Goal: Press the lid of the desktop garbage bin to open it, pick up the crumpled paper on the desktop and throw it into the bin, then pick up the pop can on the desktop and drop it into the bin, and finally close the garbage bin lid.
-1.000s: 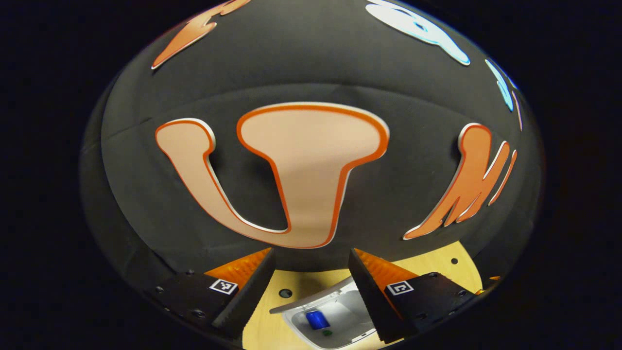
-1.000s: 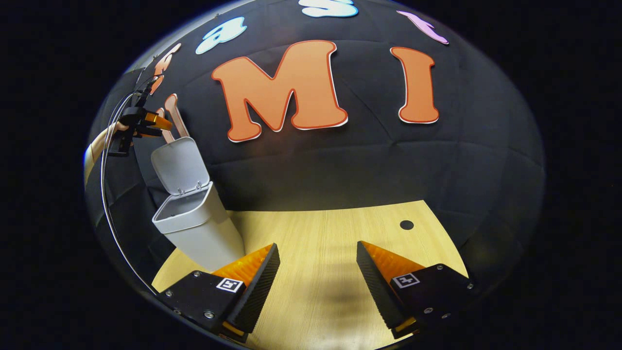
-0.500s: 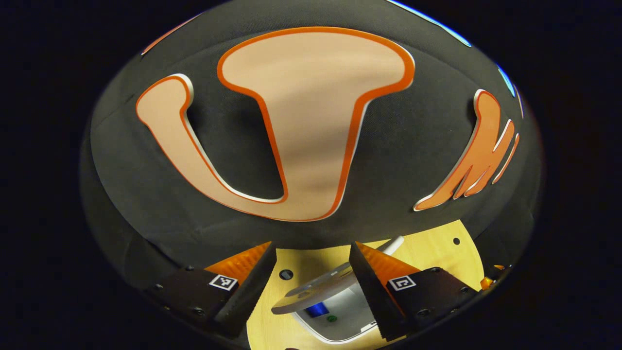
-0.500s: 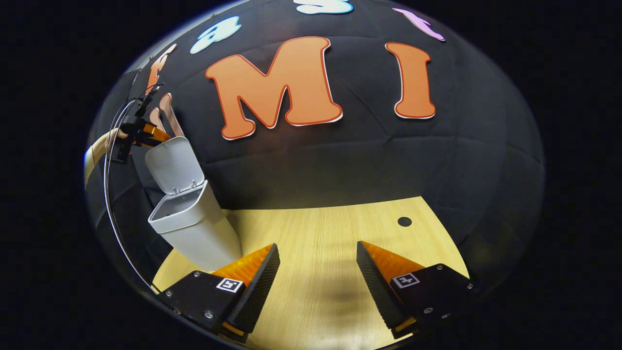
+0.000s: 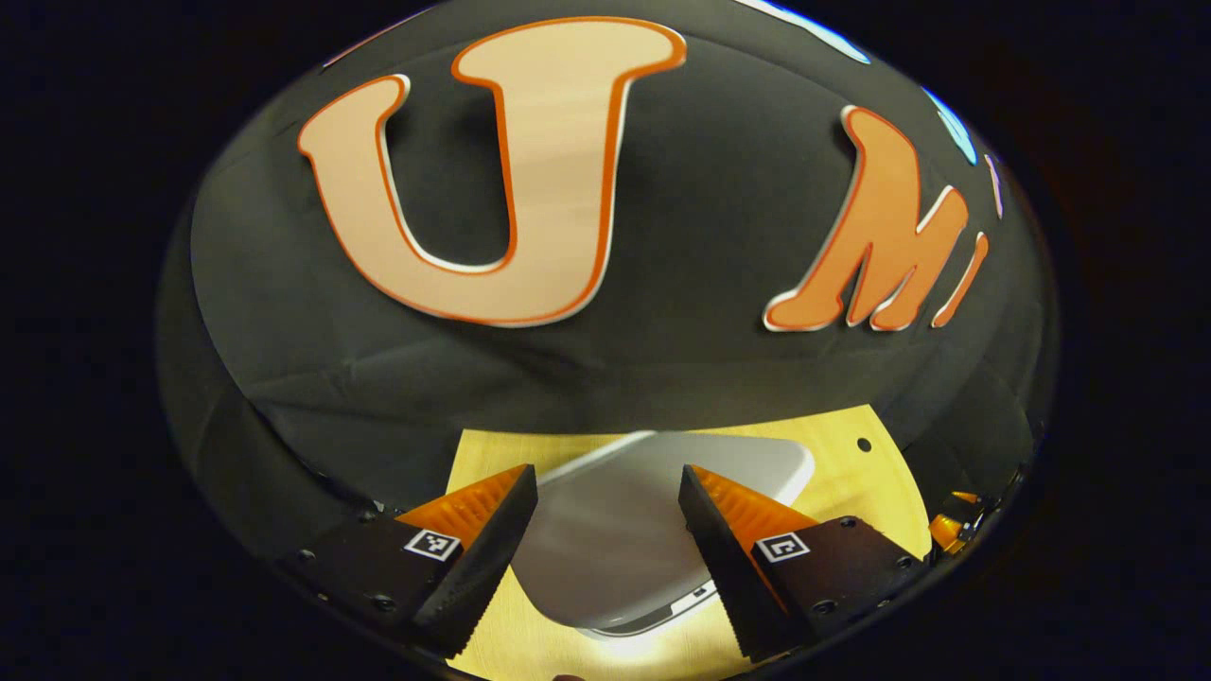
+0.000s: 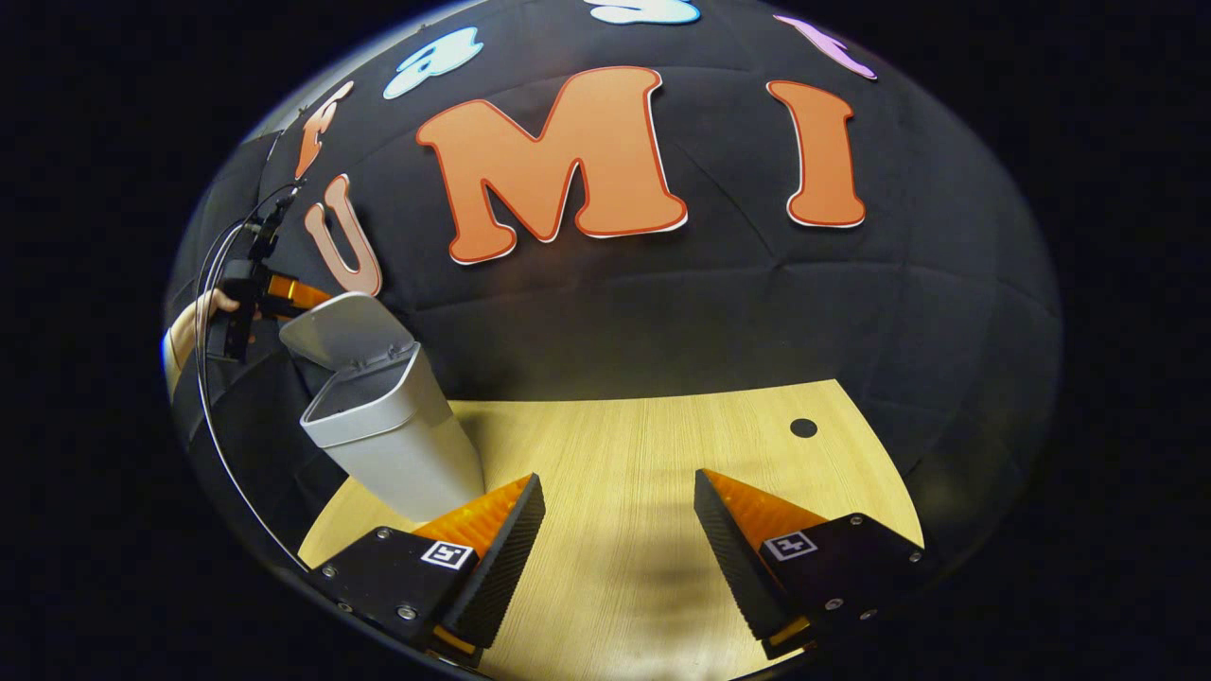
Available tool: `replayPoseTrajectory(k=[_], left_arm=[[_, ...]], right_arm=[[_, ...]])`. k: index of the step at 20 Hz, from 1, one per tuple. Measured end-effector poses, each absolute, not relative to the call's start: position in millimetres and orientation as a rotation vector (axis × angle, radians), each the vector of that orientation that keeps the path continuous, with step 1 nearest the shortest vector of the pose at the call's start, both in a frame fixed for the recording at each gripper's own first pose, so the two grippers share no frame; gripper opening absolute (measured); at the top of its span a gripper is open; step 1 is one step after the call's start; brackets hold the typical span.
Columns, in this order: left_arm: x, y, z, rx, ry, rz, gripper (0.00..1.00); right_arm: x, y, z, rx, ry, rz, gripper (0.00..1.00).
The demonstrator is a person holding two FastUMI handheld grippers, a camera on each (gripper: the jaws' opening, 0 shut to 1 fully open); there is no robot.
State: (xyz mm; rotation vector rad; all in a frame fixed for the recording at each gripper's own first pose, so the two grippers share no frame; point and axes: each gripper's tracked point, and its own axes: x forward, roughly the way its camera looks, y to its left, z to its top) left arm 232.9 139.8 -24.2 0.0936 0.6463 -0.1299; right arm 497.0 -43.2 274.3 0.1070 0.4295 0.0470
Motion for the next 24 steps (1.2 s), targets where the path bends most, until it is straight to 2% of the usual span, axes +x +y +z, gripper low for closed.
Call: replayPoseTrajectory(k=[6,11,21,24], left_arm=[[206.8,132.9,-70.4,0.032,0.640,-0.114,0.97],[190.7,128.4,-107.3,0.093,0.670,-0.102,0.97],[186.5,120.4,-120.3,0.201,0.639,-0.080,0.98],[188.9,117.1,-114.0,0.200,0.555,-0.106,0.98]], right_arm=[[483.2,-34.4,262.7,0.108,0.454,0.072,0.95],[472.4,-37.7,260.2,0.121,0.462,0.070,0.95],[465.1,-44.2,260.8,0.131,0.466,0.065,0.95],[466.1,-44.7,262.1,0.135,0.461,0.063,0.95]])
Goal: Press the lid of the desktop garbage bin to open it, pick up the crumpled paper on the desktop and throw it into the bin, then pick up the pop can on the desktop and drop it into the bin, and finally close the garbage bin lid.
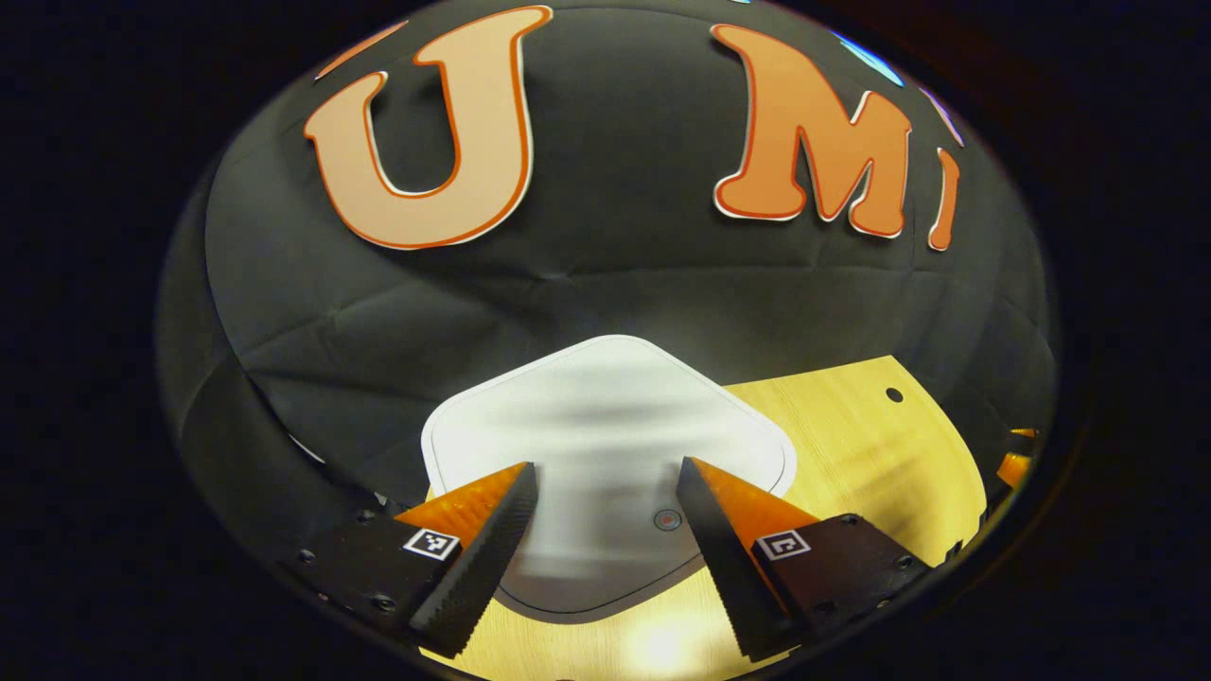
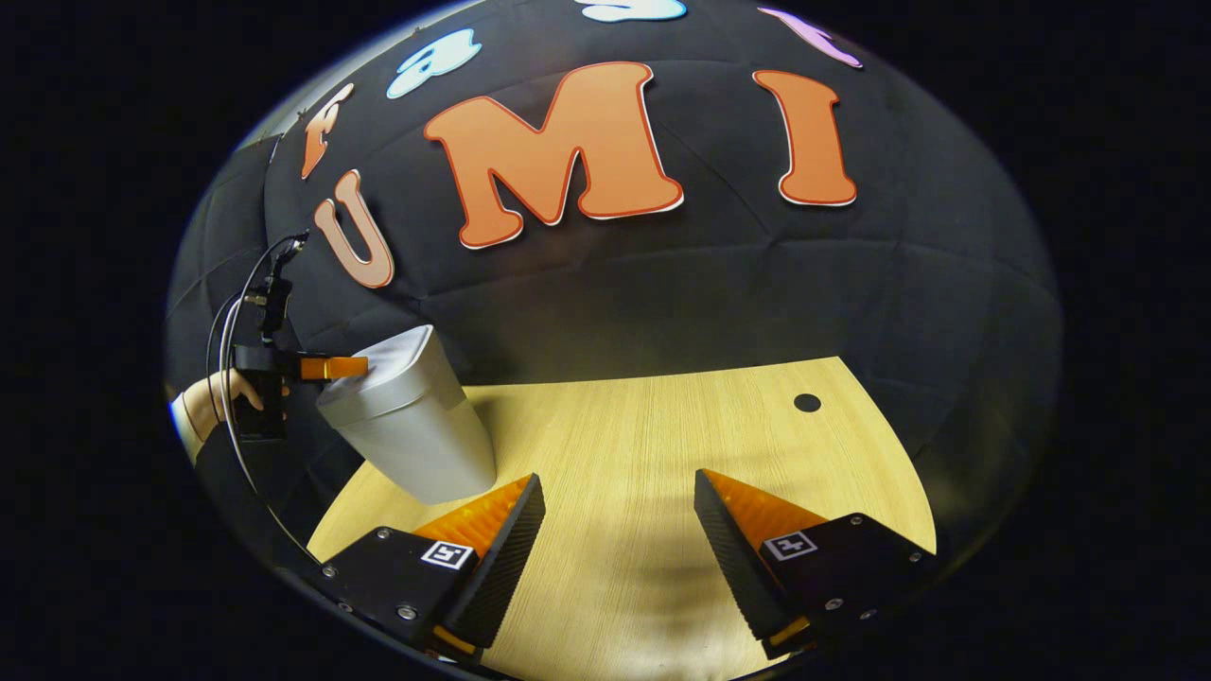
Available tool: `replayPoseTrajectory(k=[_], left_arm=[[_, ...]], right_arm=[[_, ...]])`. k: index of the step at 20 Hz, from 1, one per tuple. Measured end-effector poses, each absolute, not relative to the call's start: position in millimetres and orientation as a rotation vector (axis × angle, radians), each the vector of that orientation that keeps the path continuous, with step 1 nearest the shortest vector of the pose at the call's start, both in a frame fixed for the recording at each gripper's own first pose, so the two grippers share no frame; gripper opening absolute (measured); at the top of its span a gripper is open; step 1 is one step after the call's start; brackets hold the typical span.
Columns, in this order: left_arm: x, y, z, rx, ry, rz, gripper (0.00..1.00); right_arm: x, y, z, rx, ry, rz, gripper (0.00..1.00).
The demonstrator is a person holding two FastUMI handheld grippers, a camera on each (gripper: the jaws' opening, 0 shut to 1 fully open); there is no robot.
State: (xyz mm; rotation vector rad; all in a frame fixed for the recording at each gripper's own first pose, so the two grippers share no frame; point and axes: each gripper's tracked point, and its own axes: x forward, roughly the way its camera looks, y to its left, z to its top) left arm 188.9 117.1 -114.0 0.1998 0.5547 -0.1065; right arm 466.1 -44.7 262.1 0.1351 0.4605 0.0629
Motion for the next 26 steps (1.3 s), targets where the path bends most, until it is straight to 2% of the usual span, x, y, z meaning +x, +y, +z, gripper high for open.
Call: replayPoseTrajectory(k=[9,18,21,26], left_arm=[[183.3,114.4,-106.9,0.115,0.511,-0.085,0.96],[149.7,40.5,-44.1,0.096,0.322,-0.188,0.96],[133.0,8.0,-37.4,0.031,0.295,-0.249,0.96],[107.7,-17.6,-46.3,-0.033,0.244,-0.261,0.96]], right_arm=[[471.0,-51.5,281.6,0.147,0.423,0.042,0.95],[473.7,-53.5,305.1,0.128,0.346,0.023,0.95],[472.3,-51.1,309.7,0.110,0.312,0.018,0.95],[463.4,-47.5,319.7,0.122,0.227,0.012,0.95]])
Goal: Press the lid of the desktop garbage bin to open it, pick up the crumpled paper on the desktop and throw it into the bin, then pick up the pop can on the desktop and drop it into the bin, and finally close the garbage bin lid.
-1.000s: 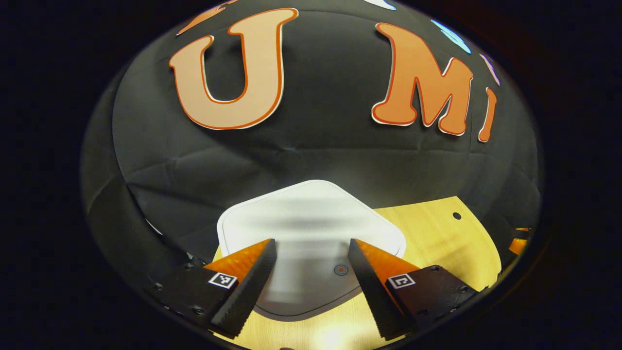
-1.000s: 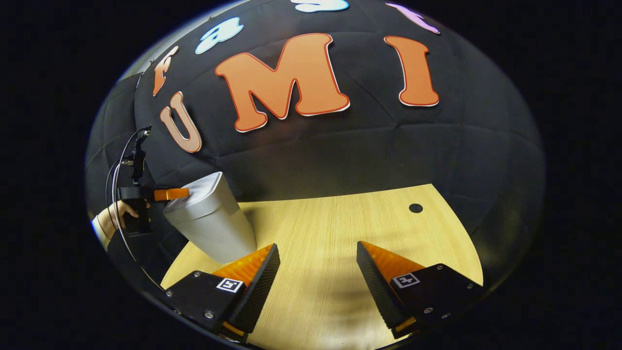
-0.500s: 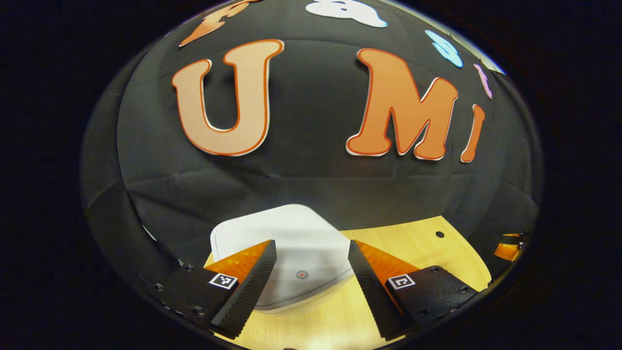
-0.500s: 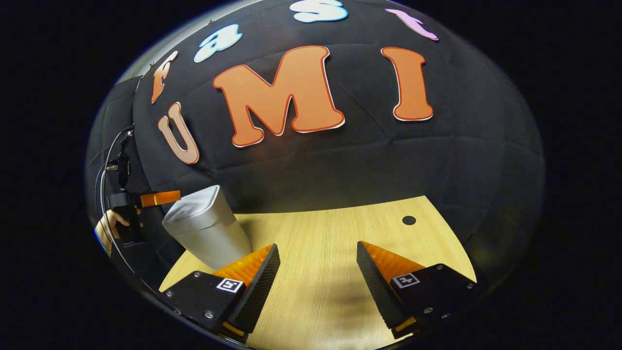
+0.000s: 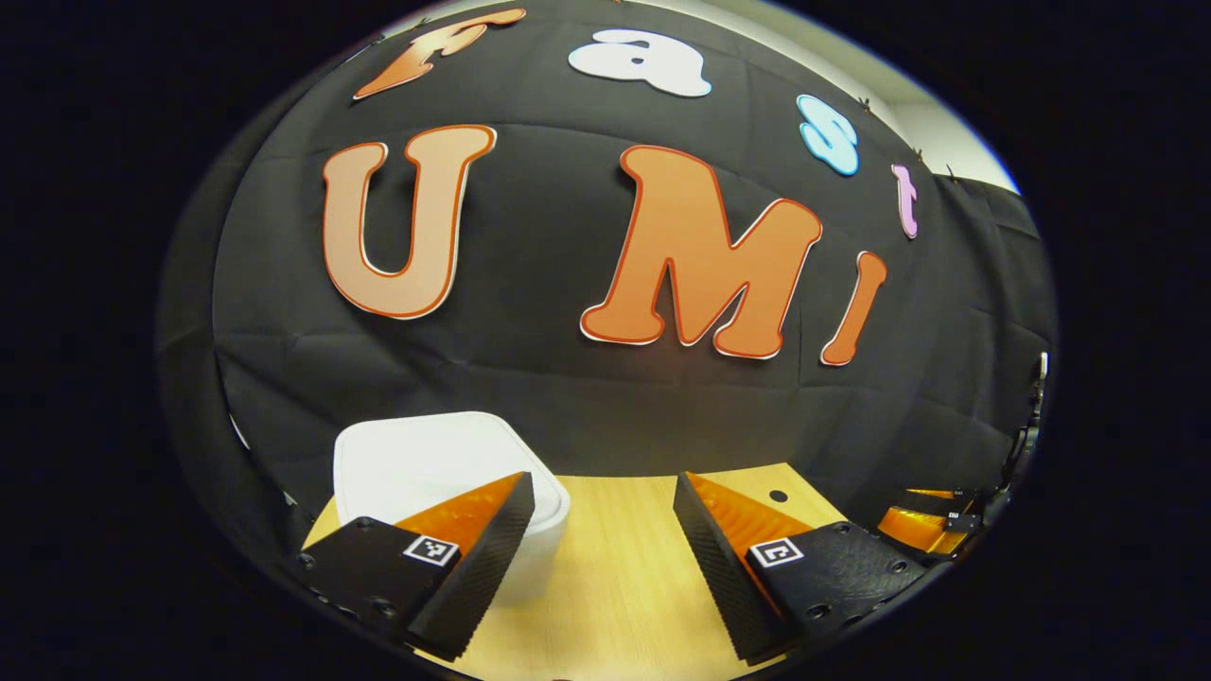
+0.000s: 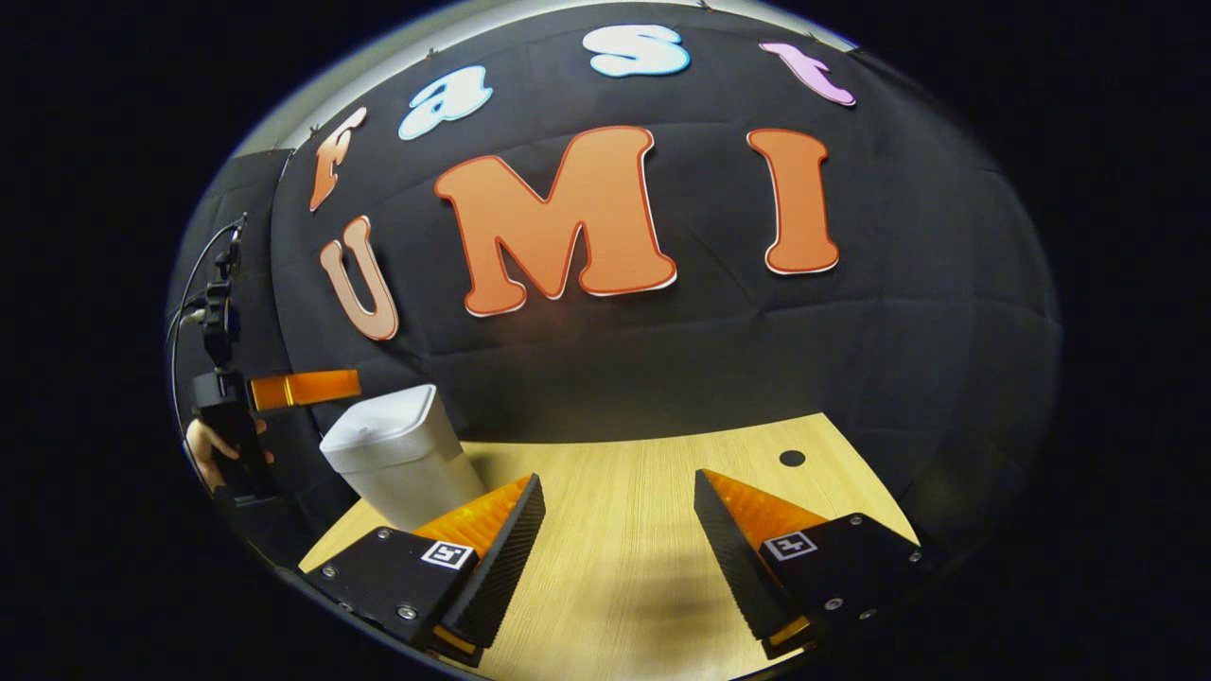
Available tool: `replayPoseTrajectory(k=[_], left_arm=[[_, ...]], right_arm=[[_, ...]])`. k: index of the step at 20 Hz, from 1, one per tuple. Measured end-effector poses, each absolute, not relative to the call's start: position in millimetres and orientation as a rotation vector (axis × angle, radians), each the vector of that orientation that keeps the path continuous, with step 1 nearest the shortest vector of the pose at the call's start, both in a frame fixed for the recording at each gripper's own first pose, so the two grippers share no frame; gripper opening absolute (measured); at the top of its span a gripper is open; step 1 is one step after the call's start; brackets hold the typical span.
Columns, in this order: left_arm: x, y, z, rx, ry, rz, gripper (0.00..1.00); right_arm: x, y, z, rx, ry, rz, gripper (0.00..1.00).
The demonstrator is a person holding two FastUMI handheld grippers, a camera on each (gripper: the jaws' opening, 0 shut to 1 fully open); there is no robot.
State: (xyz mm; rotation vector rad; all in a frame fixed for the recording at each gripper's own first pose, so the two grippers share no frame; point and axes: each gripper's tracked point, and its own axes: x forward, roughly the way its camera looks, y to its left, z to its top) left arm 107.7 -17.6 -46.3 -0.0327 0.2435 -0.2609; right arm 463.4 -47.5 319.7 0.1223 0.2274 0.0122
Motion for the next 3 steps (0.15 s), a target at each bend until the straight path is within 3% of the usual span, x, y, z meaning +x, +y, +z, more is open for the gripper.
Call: replayPoseTrajectory(k=[3], left_arm=[[94.9,-27.3,-63.2,-0.031,0.211,-0.265,0.95]], right_arm=[[457.9,-48.6,314.9,0.118,0.212,0.002,0.95]])
